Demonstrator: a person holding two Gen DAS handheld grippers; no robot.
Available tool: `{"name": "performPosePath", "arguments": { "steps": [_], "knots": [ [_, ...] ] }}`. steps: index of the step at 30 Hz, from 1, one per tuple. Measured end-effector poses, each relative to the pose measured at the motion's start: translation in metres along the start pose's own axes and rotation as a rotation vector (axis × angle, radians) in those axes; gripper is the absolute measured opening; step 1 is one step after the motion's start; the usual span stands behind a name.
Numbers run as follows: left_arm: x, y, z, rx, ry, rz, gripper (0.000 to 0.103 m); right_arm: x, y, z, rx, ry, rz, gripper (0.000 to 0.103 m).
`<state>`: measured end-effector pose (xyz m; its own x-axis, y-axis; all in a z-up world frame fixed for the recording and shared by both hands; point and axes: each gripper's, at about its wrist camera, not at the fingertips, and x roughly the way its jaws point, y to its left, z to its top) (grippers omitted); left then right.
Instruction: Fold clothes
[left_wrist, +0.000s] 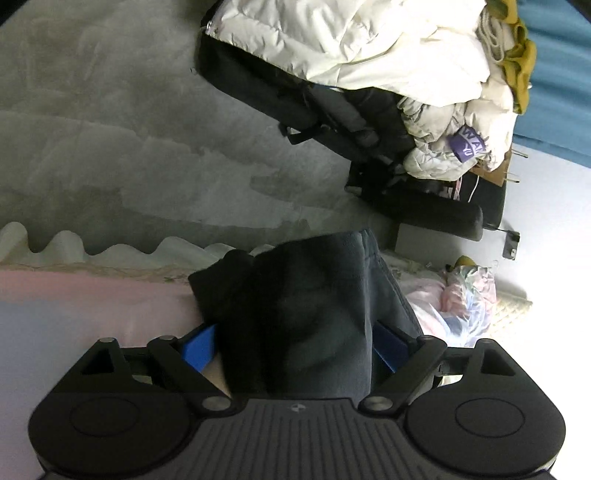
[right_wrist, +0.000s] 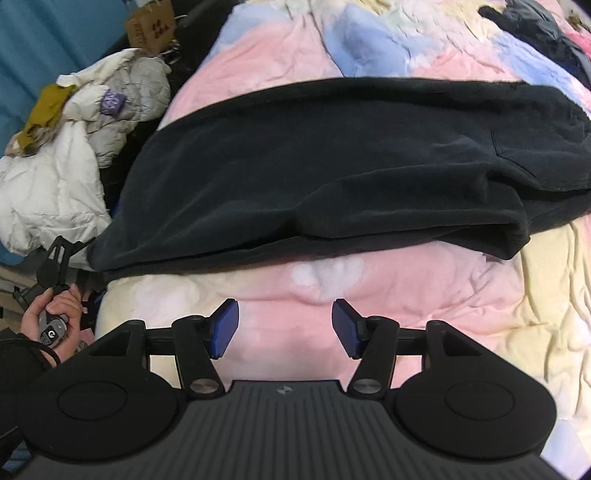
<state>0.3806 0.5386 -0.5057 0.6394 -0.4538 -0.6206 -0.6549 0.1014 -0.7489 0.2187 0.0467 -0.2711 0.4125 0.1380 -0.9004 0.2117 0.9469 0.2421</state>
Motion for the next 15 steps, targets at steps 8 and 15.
{"name": "performPosePath", "arguments": {
  "steps": [8, 15],
  "knots": [
    [0.009, -0.026, 0.004, 0.079, -0.019, 0.074, 0.020, 0.000, -0.016, 0.012, 0.017, 0.010, -0.013, 0.058],
    [-0.038, -0.107, -0.030, 0.382, -0.173, 0.058, 0.009, -0.024, -0.041, 0.016, 0.069, -0.057, 0.029, 0.058]
  ]
}}
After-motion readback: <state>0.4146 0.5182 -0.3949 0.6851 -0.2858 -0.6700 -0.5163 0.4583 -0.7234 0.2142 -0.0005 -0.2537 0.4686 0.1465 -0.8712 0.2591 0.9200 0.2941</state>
